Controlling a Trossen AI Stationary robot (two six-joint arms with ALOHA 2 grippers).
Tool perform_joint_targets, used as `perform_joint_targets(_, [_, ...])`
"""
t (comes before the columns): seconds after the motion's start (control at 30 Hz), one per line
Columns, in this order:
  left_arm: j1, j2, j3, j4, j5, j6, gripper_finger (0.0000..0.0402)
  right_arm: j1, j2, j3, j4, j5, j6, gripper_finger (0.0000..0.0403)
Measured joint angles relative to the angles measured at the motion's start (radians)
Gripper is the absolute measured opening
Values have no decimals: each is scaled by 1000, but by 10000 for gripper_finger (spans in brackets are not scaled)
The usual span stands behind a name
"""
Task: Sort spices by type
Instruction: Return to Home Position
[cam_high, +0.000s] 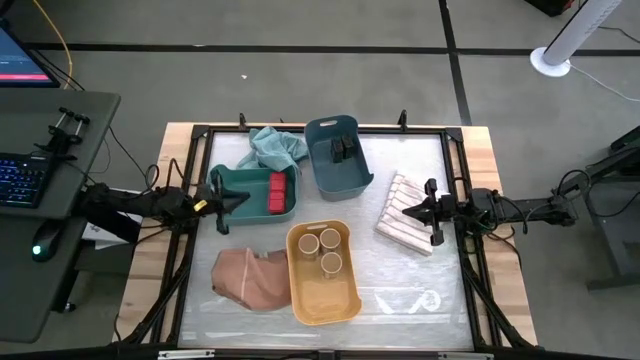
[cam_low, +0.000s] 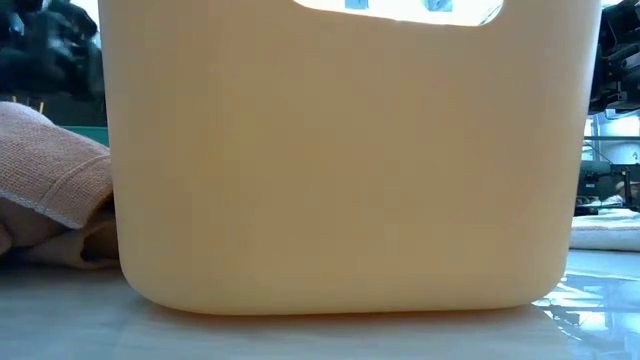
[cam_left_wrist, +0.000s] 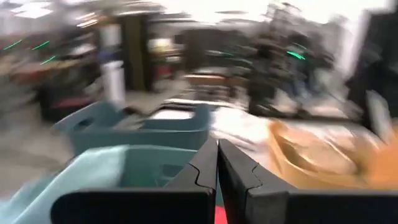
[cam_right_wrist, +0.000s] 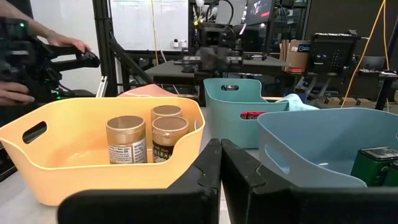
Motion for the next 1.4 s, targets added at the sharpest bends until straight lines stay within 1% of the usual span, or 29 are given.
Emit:
perform_joint_targets(0.03, [0, 0, 0, -5, 61, 54, 1, 0, 0, 0, 0, 0, 0, 0])
perform_joint_targets(0.1, [2, -6, 0, -24, 228, 144, 1, 0, 0, 0, 0, 0, 0, 0])
perform_joint_targets(0.17, [14, -7, 0, -50, 389, 183, 1, 0, 0, 0, 0, 0, 0, 0])
perform_joint_targets(0.2, [21, -12, 0, -59, 440, 184, 1, 0, 0, 0, 0, 0, 0, 0])
perform_joint_targets(0.23, [25, -15, 0, -60, 455, 177, 1, 0, 0, 0, 0, 0, 0, 0])
perform_joint_targets(0.57, [39, -16, 0, -58, 448, 57, 1, 0, 0, 0, 0, 0, 0, 0])
perform_joint_targets(1.4, [39, -16, 0, -57, 447, 56, 1, 0, 0, 0, 0, 0, 0, 0])
